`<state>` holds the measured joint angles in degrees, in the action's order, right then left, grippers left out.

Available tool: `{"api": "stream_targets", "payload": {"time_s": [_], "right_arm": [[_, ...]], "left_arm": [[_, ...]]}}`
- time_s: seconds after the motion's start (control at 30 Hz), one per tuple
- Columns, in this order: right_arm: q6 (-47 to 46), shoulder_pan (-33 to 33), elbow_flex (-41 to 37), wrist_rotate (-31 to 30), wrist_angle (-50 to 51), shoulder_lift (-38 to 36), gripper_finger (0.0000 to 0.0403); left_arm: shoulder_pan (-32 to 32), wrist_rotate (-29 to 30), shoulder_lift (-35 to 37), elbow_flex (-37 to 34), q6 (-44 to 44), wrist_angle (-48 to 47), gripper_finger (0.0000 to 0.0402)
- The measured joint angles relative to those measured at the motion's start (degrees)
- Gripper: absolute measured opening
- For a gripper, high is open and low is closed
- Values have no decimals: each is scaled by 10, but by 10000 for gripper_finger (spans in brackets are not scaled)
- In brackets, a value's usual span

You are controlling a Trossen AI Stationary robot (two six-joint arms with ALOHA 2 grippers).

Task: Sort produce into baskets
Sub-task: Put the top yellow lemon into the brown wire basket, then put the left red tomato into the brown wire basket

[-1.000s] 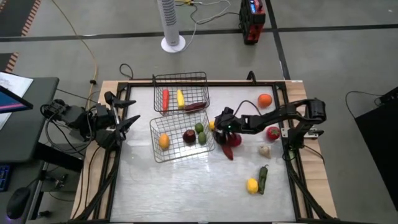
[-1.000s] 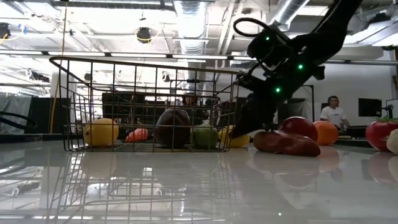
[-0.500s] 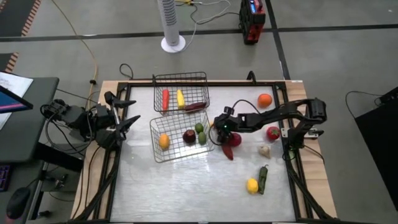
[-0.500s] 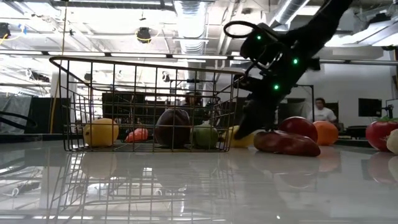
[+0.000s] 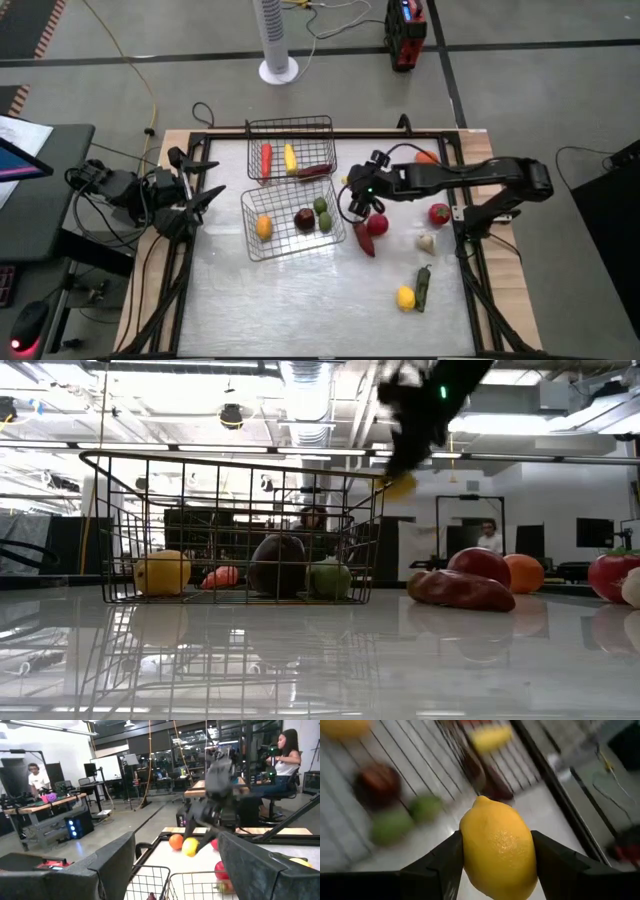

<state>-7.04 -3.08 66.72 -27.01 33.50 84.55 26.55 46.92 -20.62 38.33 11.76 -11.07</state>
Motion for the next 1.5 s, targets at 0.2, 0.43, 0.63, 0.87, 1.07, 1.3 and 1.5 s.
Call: {"api": "stream_targets", "payload": {"time_s": [0.2, 0.43, 0.63, 0.87, 1.07, 1.3, 1.5], "right_arm": [[-3, 42, 16, 85, -153, -5, 239], [11, 80, 16, 107, -268, 64, 257], [15, 81, 15, 107, -240, 96, 307], [-6, 74, 16, 91, -152, 36, 354], [-147, 93, -1, 42, 11, -8, 350], [-314, 153, -109, 13, 39, -11, 348], [-388, 188, -162, -2, 17, -10, 350]], "left_arm": [[0, 0, 0, 0, -2, 0, 272], [0, 0, 0, 0, -3, 1, 272], [0, 0, 0, 0, -5, 1, 272], [0, 0, 0, 0, -5, 0, 272], [0, 0, 0, 0, -8, -8, 272], [0, 0, 0, 0, -19, -10, 272], [0, 0, 0, 0, -20, -11, 272]]}}
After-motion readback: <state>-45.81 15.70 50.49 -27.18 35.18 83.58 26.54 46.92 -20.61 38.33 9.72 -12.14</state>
